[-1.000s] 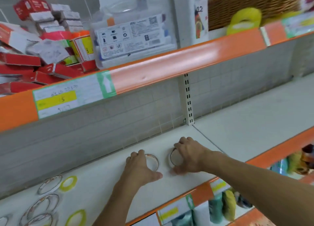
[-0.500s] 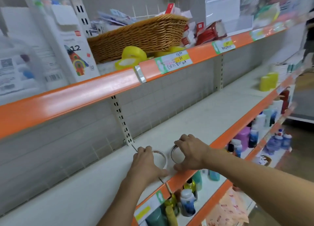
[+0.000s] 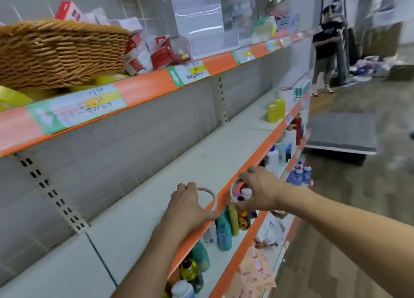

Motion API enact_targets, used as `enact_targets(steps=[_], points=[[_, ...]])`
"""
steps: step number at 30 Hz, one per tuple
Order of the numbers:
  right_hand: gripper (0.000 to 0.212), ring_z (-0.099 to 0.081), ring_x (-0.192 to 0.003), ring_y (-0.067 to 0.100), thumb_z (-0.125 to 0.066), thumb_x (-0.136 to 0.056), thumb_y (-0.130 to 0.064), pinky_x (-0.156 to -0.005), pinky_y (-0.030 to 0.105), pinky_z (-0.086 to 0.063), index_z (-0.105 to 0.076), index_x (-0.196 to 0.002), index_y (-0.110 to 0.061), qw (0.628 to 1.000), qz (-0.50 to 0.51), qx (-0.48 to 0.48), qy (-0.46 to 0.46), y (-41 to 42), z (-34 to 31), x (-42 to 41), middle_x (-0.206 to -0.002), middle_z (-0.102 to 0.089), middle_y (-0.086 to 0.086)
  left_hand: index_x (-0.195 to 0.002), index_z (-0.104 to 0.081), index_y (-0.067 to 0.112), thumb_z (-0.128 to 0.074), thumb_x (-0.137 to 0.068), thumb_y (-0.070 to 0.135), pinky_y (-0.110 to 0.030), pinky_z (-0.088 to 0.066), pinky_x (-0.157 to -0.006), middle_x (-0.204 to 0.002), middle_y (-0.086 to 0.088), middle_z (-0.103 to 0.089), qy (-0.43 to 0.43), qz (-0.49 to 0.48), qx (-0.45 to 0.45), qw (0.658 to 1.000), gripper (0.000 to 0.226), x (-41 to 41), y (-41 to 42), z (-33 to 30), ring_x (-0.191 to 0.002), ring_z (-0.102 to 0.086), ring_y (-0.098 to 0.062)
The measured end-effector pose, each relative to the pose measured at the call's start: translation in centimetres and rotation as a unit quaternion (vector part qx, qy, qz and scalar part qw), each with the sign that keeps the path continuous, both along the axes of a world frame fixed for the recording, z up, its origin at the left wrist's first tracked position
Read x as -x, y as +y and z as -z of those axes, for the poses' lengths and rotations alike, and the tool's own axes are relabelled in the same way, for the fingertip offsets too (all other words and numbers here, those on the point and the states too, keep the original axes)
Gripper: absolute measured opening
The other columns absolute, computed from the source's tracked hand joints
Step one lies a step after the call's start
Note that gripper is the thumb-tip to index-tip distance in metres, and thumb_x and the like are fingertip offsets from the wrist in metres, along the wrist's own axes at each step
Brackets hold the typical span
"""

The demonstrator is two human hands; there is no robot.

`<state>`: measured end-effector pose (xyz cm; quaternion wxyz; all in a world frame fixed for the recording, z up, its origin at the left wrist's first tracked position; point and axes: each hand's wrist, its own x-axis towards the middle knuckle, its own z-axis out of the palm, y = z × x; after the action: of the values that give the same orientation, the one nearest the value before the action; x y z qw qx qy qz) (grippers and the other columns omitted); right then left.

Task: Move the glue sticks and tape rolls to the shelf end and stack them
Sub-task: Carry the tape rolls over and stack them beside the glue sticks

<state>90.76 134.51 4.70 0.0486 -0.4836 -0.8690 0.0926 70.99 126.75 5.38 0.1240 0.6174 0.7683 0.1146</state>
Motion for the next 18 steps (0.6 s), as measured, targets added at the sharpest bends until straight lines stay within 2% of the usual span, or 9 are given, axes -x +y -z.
enact_targets(steps=[4, 9, 12, 15, 18], points=[[0.083, -0.047, -0.113, 0.025, -0.061, -0.068, -0.074, -0.097, 0.041, -0.047, -0.053, -0.131, -0.021, 0.999, 0.036, 0.014, -0.001, 2.4, 0.3, -3.3, -0.124, -0.052, 0.006, -0.145, -0.032, 0.017, -0.078, -0.066, 0.061, -0.033, -0.042, -0.100, -0.137, -0.004, -0.038, -0.003, 0.050, 0.000, 0.999, 0.102, -3.4, 4.5, 0.3, -0.129, -0.039, -0.021], [0.081, -0.045, -0.120, 0.023, -0.069, -0.078, -0.061, -0.100, 0.037, -0.044, -0.045, -0.141, -0.016, 0.995, 0.094, 0.022, 0.008, 6.3, 0.3, -7.6, -0.130, -0.047, 0.006, -0.145, -0.032, 0.015, -0.079, -0.064, 0.062, -0.034, -0.041, -0.102, -0.136, -0.007, -0.039, -0.003, 0.103, 0.005, 0.995, 0.104, -7.0, 10.5, 0.9, -0.129, -0.039, -0.023], [0.079, -0.045, -0.116, 0.024, -0.067, -0.074, -0.066, -0.099, 0.039, -0.046, -0.050, -0.134, -0.016, 0.993, 0.113, 0.023, -0.001, 9.1, 0.4, -9.7, -0.123, -0.048, 0.005, -0.143, -0.034, 0.015, -0.079, -0.066, 0.059, -0.032, -0.040, -0.100, -0.137, -0.007, -0.040, 0.006, 0.132, 0.000, 0.991, 0.100, -8.9, 14.5, 0.6, -0.128, -0.039, -0.024], [0.072, -0.048, -0.107, 0.024, -0.065, -0.066, -0.071, -0.093, 0.041, -0.049, -0.058, -0.118, -0.021, 0.990, 0.140, 0.012, -0.005, 12.5, 0.2, -11.6, -0.113, -0.050, 0.002, -0.141, -0.036, 0.016, -0.077, -0.068, 0.058, -0.033, -0.039, -0.100, -0.135, -0.007, -0.042, 0.011, 0.165, -0.018, 0.986, 0.094, -11.2, 18.7, -0.1, -0.126, -0.040, -0.024], [0.080, -0.049, -0.102, 0.023, -0.054, -0.056, -0.079, -0.091, 0.040, -0.050, -0.059, -0.113, -0.024, 0.988, 0.156, 0.008, -0.004, 15.7, 0.4, -13.4, -0.110, -0.050, 0.000, -0.140, -0.038, 0.015, -0.077, -0.068, 0.057, -0.032, -0.038, -0.101, -0.133, -0.007, -0.043, 0.016, 0.191, -0.035, 0.981, 0.092, -13.4, 22.5, -0.3, -0.125, -0.040, -0.024]])
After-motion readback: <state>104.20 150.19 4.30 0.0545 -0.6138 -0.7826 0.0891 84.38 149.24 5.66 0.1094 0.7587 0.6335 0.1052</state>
